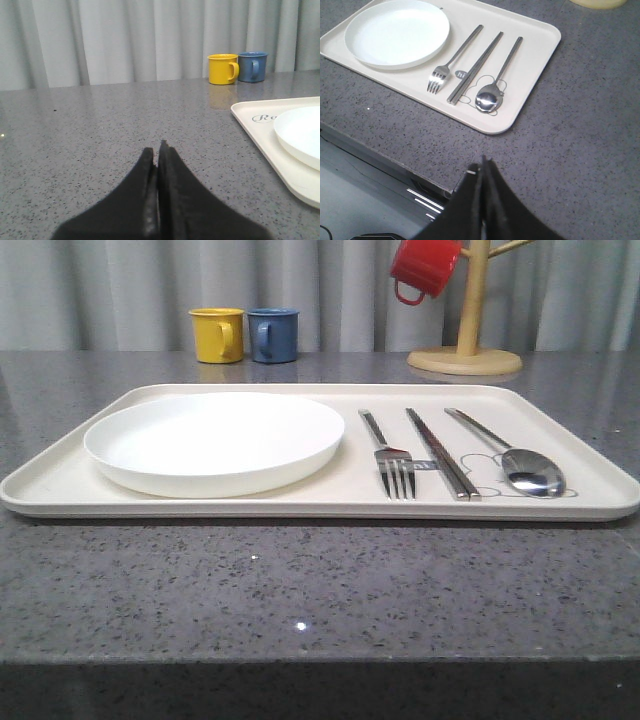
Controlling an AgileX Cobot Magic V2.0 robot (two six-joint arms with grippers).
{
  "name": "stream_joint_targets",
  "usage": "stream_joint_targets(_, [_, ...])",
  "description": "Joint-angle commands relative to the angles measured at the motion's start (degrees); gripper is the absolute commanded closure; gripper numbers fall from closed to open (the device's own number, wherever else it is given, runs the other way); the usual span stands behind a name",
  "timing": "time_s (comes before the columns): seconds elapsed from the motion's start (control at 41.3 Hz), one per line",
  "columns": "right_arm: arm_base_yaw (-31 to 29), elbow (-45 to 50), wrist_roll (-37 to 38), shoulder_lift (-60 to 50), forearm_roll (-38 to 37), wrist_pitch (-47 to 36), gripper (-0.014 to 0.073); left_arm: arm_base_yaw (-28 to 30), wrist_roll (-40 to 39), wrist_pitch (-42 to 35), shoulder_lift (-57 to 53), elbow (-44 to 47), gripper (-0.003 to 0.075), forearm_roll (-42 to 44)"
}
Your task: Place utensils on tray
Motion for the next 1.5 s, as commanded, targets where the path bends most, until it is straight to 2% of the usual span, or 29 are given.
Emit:
stream_joint_targets(0.0, [0.1, -1.1, -0.5, 0.5, -0.6, -4.4, 0.0715, 0.1, -0.1, -4.9, -1.3, -0.2, 0.0738, -0.6])
stream_joint_targets(0.218, [0.1, -1.1, -0.5, 0.5, -0.6, -4.5, 0.0715, 0.1, -0.1, -4.9, -1.3, -0.2, 0.0738, -0.6])
stream_joint_targets(0.363, [-2.6, 4.4, -0.5, -4.5, -1.8, -9.7, 0.0715, 0.1, -0.1, -4.9, -1.3, -0.2, 0.0738, -0.6])
stream_joint_targets(0.605, [-14.8, 24.8, -0.5, -16.8, -2.1, -33.2, 0.0715, 0.1, -0.1, -4.9, -1.3, -0.2, 0.0738, -0.6])
stream_joint_targets(0.774, [-22.0, 37.5, -0.5, -22.4, -0.4, -45.5, 0.0715, 0.1, -0.1, -4.9, -1.3, -0.2, 0.0738, -0.6])
stream_joint_targets(1.016, [-27.7, 49.6, -0.5, -23.2, 1.7, -62.0, 0.0715, 0.1, -0.1, -4.9, -1.3, -0.2, 0.0738, -0.6])
stream_joint_targets(1.475, [-28.6, 49.5, -0.5, -23.2, 1.7, -62.6, 0.0715, 0.1, -0.1, -4.9, -1.3, -0.2, 0.0738, -0.6])
